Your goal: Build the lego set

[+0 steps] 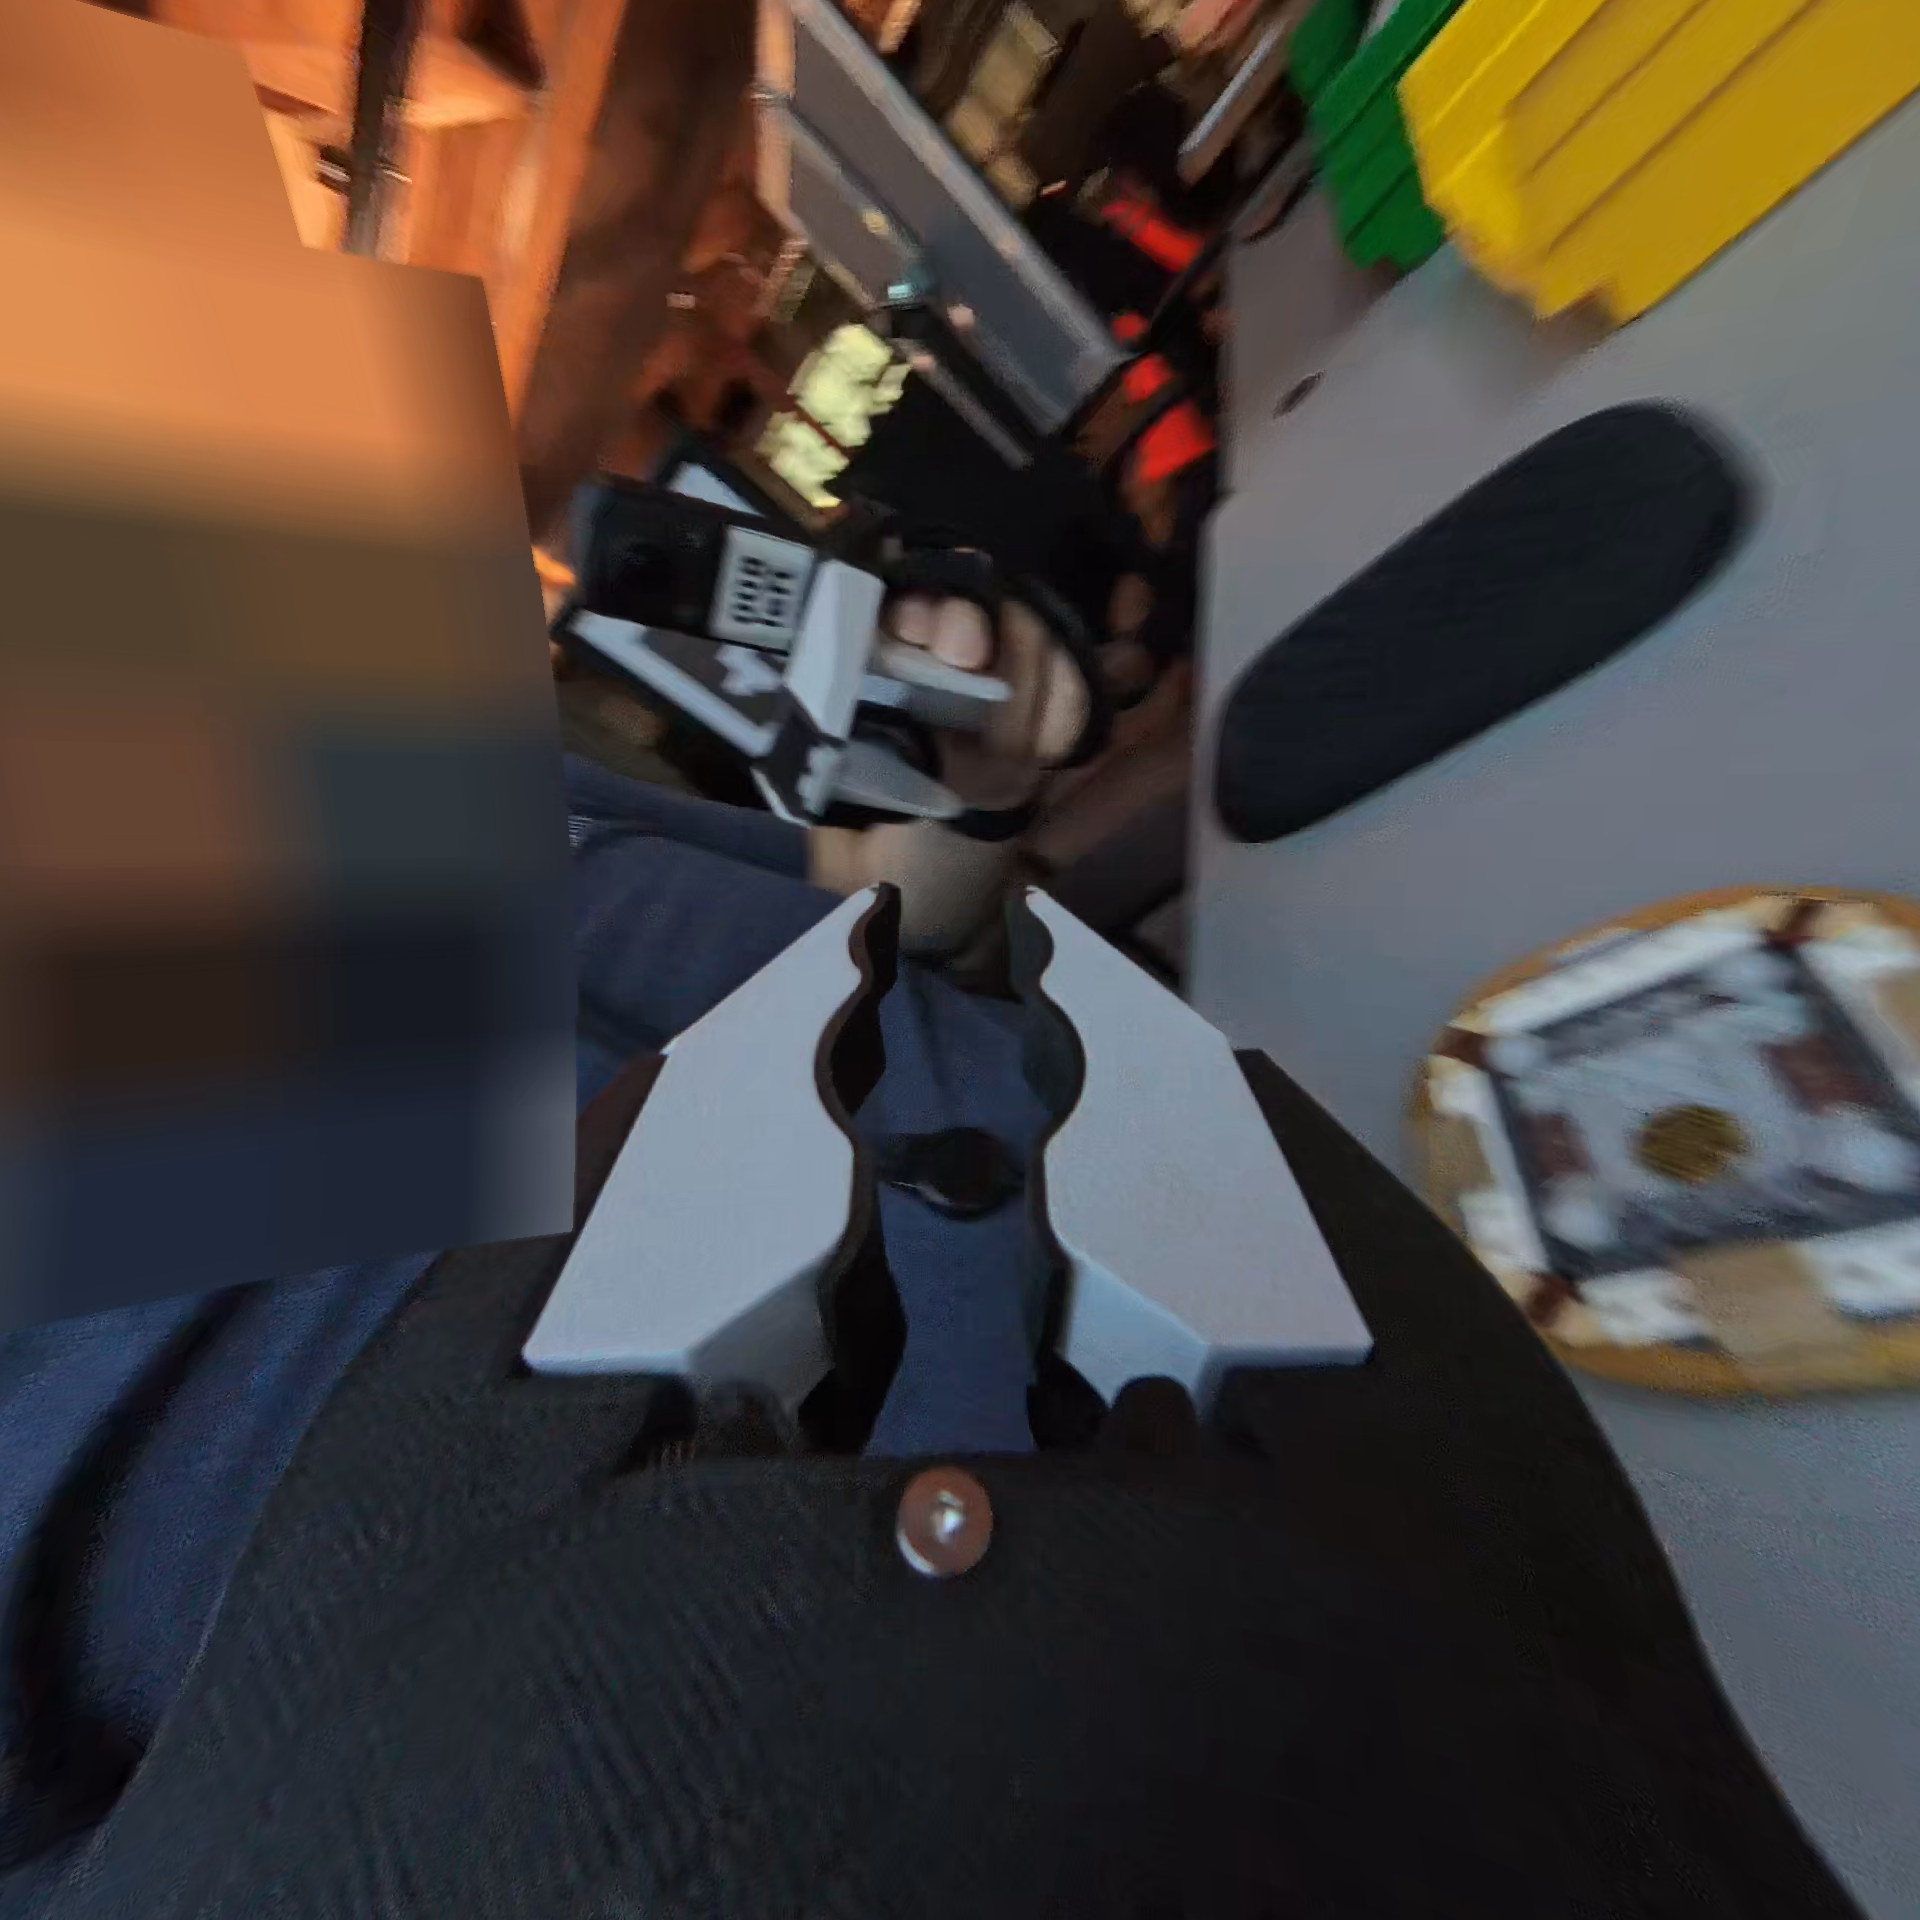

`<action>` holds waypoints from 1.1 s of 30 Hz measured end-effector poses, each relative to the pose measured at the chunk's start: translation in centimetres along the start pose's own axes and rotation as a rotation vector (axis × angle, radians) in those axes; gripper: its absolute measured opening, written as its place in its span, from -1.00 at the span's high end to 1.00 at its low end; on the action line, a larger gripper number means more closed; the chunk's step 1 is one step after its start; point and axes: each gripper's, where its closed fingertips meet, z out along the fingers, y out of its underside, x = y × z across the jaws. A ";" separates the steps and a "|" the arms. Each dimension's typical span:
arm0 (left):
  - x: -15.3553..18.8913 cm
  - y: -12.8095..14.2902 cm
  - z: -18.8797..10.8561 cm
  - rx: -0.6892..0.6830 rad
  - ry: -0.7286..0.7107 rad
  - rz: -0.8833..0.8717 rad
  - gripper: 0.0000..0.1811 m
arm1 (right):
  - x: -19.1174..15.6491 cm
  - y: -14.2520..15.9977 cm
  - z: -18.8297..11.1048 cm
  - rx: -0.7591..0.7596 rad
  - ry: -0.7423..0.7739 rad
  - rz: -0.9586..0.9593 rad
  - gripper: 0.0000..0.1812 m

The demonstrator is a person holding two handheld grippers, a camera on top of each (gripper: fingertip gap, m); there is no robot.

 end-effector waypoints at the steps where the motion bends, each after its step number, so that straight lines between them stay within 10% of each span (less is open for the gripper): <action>1: -0.2 0.2 -0.3 0.001 -0.011 -0.019 0.83 | 2.1 0.3 -1.5 0.026 0.191 -0.124 0.75; 4: -0.5 0.3 -1.2 0.023 -0.033 -0.082 0.84 | 6.7 2.9 -6.6 0.004 0.706 -0.399 0.65; 11: -0.1 0.7 -0.9 0.025 -0.023 -0.119 0.83 | 10.3 9.3 -9.5 -0.258 1.082 -0.470 0.68; 25: 0.5 1.4 0.1 0.027 0.016 -0.181 0.84 | 10.7 10.0 -8.4 -0.305 1.005 -0.370 0.92; 33: 1.2 0.3 0.6 0.097 0.042 -0.212 0.84 | -5.4 0.8 -0.1 0.036 0.397 -0.720 0.92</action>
